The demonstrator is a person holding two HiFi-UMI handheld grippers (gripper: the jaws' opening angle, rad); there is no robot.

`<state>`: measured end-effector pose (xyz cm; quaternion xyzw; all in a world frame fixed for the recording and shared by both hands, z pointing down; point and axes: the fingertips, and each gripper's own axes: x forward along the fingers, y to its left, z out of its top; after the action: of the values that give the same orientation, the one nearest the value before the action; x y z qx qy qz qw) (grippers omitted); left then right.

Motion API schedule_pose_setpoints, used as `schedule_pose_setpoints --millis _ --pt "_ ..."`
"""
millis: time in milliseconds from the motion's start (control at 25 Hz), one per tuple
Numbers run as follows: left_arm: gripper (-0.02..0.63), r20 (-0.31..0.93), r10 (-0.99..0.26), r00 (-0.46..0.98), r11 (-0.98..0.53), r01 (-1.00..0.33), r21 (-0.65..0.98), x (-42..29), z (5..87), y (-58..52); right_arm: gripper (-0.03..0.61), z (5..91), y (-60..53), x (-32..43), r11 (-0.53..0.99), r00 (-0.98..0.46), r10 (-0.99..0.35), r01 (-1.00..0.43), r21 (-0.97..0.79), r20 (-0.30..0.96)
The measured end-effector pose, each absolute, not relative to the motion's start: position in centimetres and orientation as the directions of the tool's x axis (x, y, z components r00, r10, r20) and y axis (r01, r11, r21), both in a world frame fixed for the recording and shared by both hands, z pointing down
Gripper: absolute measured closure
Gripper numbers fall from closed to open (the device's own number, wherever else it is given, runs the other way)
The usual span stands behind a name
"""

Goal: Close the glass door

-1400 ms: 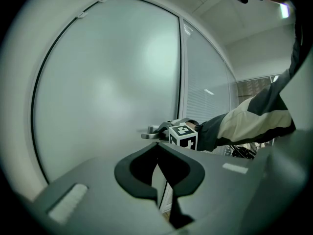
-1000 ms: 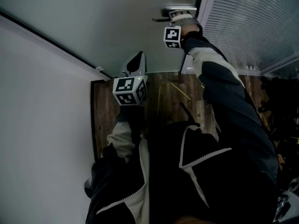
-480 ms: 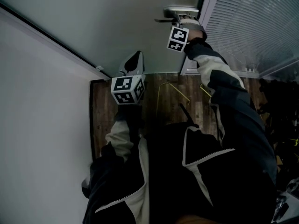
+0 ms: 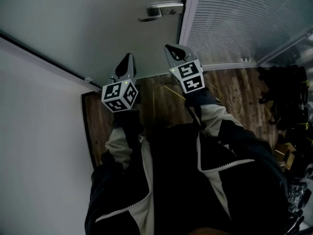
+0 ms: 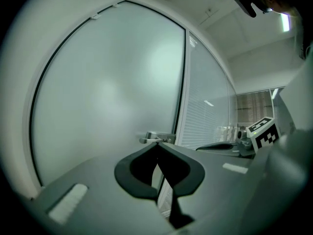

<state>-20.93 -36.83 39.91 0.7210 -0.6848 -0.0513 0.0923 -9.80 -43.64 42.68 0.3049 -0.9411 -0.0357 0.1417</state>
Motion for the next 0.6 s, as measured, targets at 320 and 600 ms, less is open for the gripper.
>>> schedule_pose_setpoints --millis 320,600 --pt "0.614 0.090 -0.989 0.117 -0.098 -0.975 0.198 -17.0 41.1 -37.8 0.577 43.5 -42.3 -6.9 0.791 -0.749 -0.600 -0.609 0.065 0.281" --pt "0.614 0.090 -0.988 0.128 -0.109 -0.976 0.188 -16.3 40.8 -38.3 0.577 43.5 -42.5 -6.5 0.784 -0.740 -0.606 -0.618 0.061 0.291"
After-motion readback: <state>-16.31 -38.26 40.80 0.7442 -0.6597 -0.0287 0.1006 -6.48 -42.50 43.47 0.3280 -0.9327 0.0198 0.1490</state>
